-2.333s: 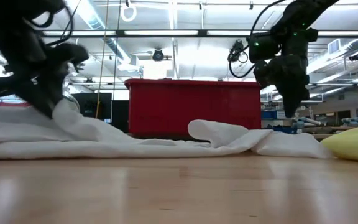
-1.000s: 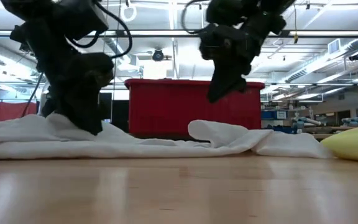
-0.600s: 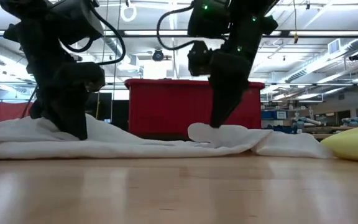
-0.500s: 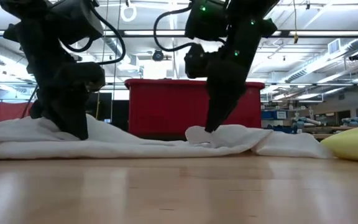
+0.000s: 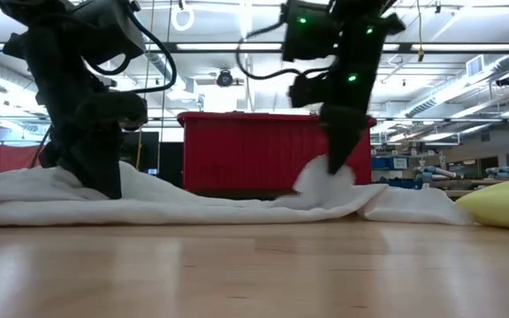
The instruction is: Fold Laundry from Bin
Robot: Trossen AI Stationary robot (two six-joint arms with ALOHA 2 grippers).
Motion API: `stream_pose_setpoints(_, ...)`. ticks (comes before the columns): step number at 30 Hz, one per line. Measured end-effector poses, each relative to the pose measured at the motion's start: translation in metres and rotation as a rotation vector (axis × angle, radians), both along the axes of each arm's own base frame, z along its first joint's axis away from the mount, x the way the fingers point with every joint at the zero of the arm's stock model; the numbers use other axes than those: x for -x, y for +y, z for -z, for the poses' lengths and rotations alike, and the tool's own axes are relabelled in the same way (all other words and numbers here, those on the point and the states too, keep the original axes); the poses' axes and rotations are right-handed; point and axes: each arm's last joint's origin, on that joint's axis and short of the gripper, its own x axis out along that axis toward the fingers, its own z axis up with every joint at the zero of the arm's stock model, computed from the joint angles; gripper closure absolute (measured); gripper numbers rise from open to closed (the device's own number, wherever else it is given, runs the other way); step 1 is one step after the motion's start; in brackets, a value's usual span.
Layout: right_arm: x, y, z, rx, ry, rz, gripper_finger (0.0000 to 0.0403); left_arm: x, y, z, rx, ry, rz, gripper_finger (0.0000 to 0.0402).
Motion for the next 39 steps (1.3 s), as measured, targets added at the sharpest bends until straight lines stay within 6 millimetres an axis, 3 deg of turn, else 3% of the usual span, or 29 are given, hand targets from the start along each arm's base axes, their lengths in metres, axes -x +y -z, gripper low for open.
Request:
stream_pose_setpoints(7, 0.042, -0.044, -0.031, 0.081, 0.218, 0.029, 0.0395, 0.002, -0.009, 0.000, 0.002, 0.008, 0.036, 0.0342)
stream_pose_setpoints(12, 0.056, -0.066, -0.029, -0.087, 0.298, 0.036, 0.0395, 0.003, -0.009, 0.001, 0.015, 0.014, 0.003, 0.0351)
stream_pose_setpoints(14, 0.061, -0.065, -0.027, -0.239, 0.327, 0.054, 0.0395, 0.004, -0.009, 0.001, 0.022, 0.018, -0.006, 0.0351)
stream_pose_setpoints(18, 0.058, -0.043, -0.027, -0.648, 0.259, 0.046, 0.0382, 0.005, -0.012, 0.001, 0.032, 0.013, -0.031, 0.0351)
stream_pose_setpoints(21, 0.055, -0.028, -0.029, -0.782, 0.243, 0.033, 0.0355, 0.005, -0.013, 0.001, 0.032, 0.012, -0.032, 0.0351)
stream_pose_setpoints(29, 0.058, -0.028, -0.027, -0.562, 0.314, 0.182, 0.0277, 0.006, -0.019, 0.001, 0.043, 0.007, -0.032, 0.0351)
stream_pose_setpoints(39, 0.046, -0.034, -0.033, -0.412, 0.126, 0.207, 0.0274, 0.004, -0.021, -0.007, 0.058, -0.082, -0.061, 0.0351)
